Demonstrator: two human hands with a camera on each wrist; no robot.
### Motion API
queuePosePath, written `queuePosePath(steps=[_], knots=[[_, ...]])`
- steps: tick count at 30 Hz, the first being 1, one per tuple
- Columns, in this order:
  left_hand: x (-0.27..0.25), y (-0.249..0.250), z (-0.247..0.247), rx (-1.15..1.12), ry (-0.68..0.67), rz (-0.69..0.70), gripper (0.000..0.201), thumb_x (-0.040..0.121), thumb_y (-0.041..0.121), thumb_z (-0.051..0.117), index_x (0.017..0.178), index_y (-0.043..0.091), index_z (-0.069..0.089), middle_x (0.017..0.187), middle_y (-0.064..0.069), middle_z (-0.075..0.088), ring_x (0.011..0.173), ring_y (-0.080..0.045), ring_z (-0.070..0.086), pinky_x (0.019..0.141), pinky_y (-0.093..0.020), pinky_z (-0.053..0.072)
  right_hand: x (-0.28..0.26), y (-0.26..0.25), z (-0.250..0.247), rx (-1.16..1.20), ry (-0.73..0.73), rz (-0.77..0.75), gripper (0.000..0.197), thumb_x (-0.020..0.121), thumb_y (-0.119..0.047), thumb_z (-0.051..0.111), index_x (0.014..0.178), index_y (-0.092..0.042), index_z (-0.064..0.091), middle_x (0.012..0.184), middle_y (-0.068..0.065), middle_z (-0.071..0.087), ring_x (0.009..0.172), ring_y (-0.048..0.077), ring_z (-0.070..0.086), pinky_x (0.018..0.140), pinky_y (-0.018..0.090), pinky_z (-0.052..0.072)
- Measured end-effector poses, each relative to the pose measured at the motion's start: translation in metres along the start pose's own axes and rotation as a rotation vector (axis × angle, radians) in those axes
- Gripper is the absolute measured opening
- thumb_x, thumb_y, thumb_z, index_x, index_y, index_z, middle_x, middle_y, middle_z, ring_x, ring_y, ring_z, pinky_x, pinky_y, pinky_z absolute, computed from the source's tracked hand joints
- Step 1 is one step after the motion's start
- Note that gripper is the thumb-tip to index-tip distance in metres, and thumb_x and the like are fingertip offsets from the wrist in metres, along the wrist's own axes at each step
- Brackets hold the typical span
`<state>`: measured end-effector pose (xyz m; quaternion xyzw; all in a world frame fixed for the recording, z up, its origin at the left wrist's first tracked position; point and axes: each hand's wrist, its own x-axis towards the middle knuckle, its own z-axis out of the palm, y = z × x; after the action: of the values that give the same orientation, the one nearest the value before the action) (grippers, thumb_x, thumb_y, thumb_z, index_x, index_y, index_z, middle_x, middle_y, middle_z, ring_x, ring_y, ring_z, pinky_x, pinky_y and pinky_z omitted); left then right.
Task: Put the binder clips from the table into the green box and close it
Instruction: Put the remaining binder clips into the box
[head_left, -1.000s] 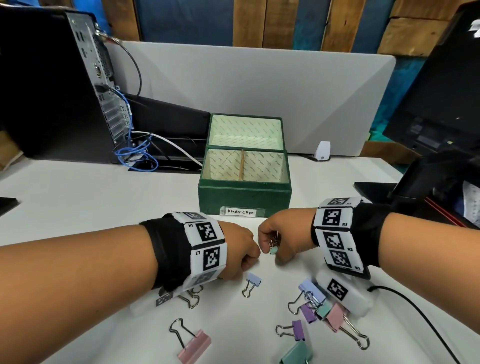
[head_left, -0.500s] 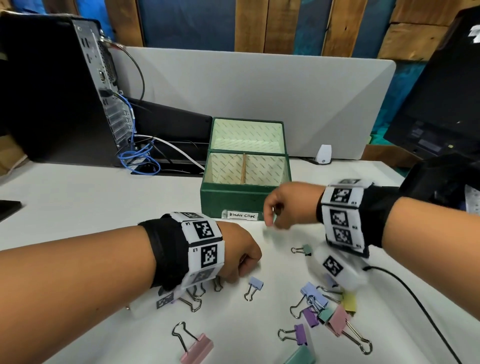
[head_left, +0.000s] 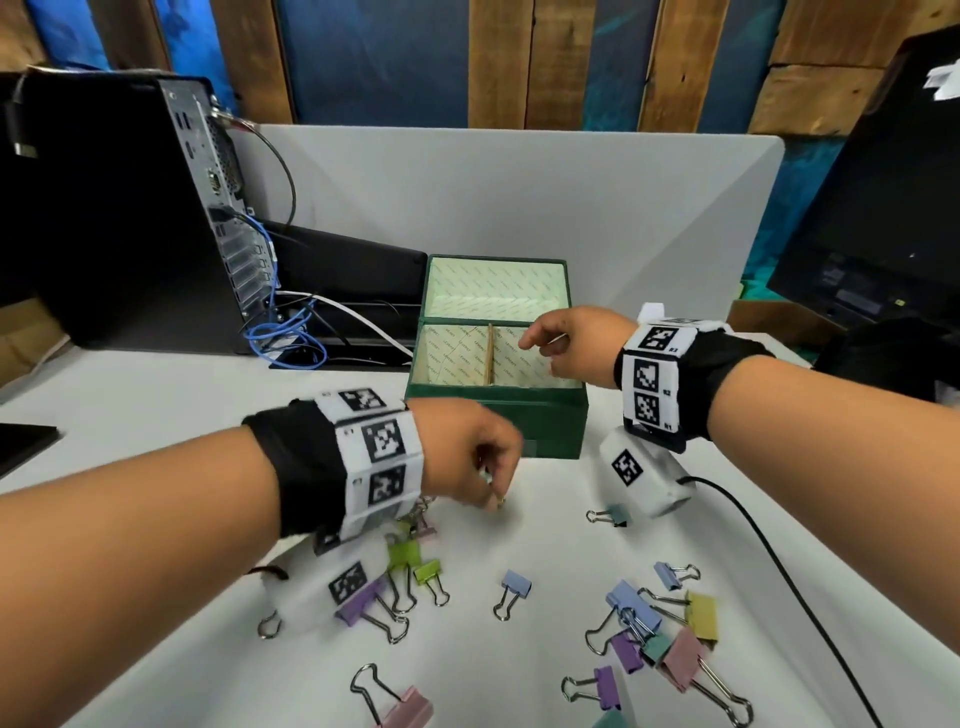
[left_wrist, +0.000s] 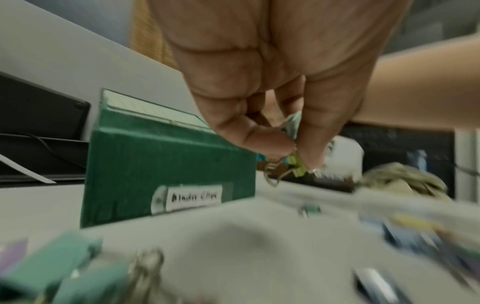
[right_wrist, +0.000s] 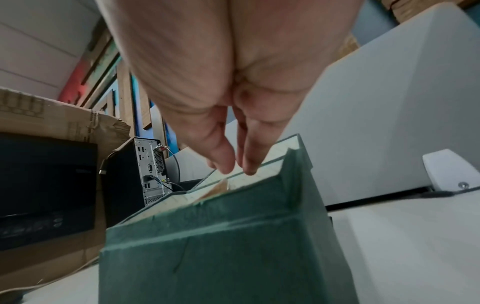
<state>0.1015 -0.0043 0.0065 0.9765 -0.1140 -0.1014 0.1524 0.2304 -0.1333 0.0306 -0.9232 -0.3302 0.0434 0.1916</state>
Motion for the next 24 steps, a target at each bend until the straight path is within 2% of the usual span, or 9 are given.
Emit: queuePosePath(steps=[3,5,7,11,13,16,18,22,24], knots=[[0.011,-0.005,-0.02,-0.093,0.158,-0.061,0.011,0.077,0.023,0.072,0.073,0.026,0.062,0.065,0.015,0.057,0.051,0.01,0.048,0.056,-0.005,0.041,-0.01,0.011,-0.005,0.076,0.037,-0.021,0.03,0.086,-0.001,0.054,0.106,-0.022,0.064,0.102,-0.004,0.058,0.111,0.014,0.059,0.08,0.021,0.043],[0.022,-0.008,-0.035,-0.157,0.283,-0.094,0.011,0.075,0.024,0.074,0.074,0.025,0.063,0.069,0.013,0.059,0.057,0.003,0.05,0.066,-0.017,0.047,-0.02,0.019,-0.008,0.074,0.079,-0.044,0.025,0.087,-0.004,0.054,0.096,-0.025,0.064,0.097,-0.007,0.06,0.102,0.014,0.061,0.075,0.019,0.042],[0.035,-0.01,-0.049,-0.197,0.404,-0.106,0.012,0.074,0.022,0.075,0.074,0.023,0.063,0.07,0.011,0.058,0.059,-0.002,0.048,0.066,-0.021,0.046,-0.031,0.026,-0.01,0.045,0.11,-0.053,0.022,0.086,-0.008,0.056,0.088,-0.029,0.063,0.09,-0.012,0.06,0.09,0.012,0.06,0.07,0.016,0.042],[0.063,-0.012,-0.064,-0.201,0.573,-0.133,0.011,0.074,0.021,0.075,0.08,0.022,0.066,0.068,0.011,0.056,0.059,-0.003,0.048,0.057,-0.015,0.04,-0.052,0.038,-0.006,-0.106,-0.065,-0.056,0.019,0.086,-0.012,0.057,0.09,-0.028,0.064,0.084,-0.015,0.058,0.074,0.005,0.052,0.065,0.012,0.039],[0.075,-0.013,-0.064,-0.192,0.574,-0.155,0.014,0.075,0.021,0.075,0.087,0.022,0.068,0.074,0.01,0.058,0.068,-0.007,0.053,0.06,-0.018,0.042,-0.059,0.044,-0.002,-0.2,-0.207,-0.05,0.019,0.086,-0.015,0.059,0.099,-0.027,0.065,0.089,-0.013,0.059,0.072,0.001,0.05,0.066,0.015,0.039],[0.086,-0.015,-0.059,-0.199,0.502,-0.177,0.027,0.079,0.019,0.072,0.105,0.022,0.067,0.096,0.005,0.064,0.092,-0.015,0.062,0.082,-0.023,0.046,-0.063,0.051,0.005,-0.265,-0.36,-0.02,0.025,0.086,-0.02,0.062,0.109,-0.028,0.064,0.1,-0.01,0.06,0.077,0.002,0.052,0.065,0.01,0.038],[0.086,-0.015,-0.053,-0.218,0.474,-0.18,0.032,0.08,0.019,0.071,0.111,0.023,0.065,0.106,0.003,0.066,0.1,-0.017,0.063,0.088,-0.025,0.046,-0.065,0.054,0.009,-0.247,-0.407,0.0,0.03,0.083,-0.023,0.065,0.112,-0.032,0.062,0.108,-0.009,0.061,0.082,0.005,0.054,0.067,0.011,0.039],[0.065,-0.002,-0.042,-0.188,0.398,-0.107,0.022,0.078,0.026,0.072,0.099,0.029,0.067,0.096,0.009,0.067,0.093,-0.014,0.065,0.084,-0.027,0.051,-0.071,0.052,0.016,-0.222,-0.523,-0.035,0.042,0.078,-0.029,0.072,0.116,-0.042,0.059,0.114,-0.011,0.058,0.087,0.007,0.055,0.082,0.02,0.044],[0.048,0.01,-0.034,-0.097,0.236,-0.048,0.021,0.078,0.03,0.071,0.098,0.033,0.066,0.091,0.012,0.066,0.084,-0.006,0.063,0.076,-0.016,0.048,-0.074,0.05,0.019,-0.247,-0.597,-0.063,0.047,0.077,-0.03,0.072,0.119,-0.045,0.056,0.116,-0.011,0.055,0.093,0.009,0.054,0.088,0.023,0.045]])
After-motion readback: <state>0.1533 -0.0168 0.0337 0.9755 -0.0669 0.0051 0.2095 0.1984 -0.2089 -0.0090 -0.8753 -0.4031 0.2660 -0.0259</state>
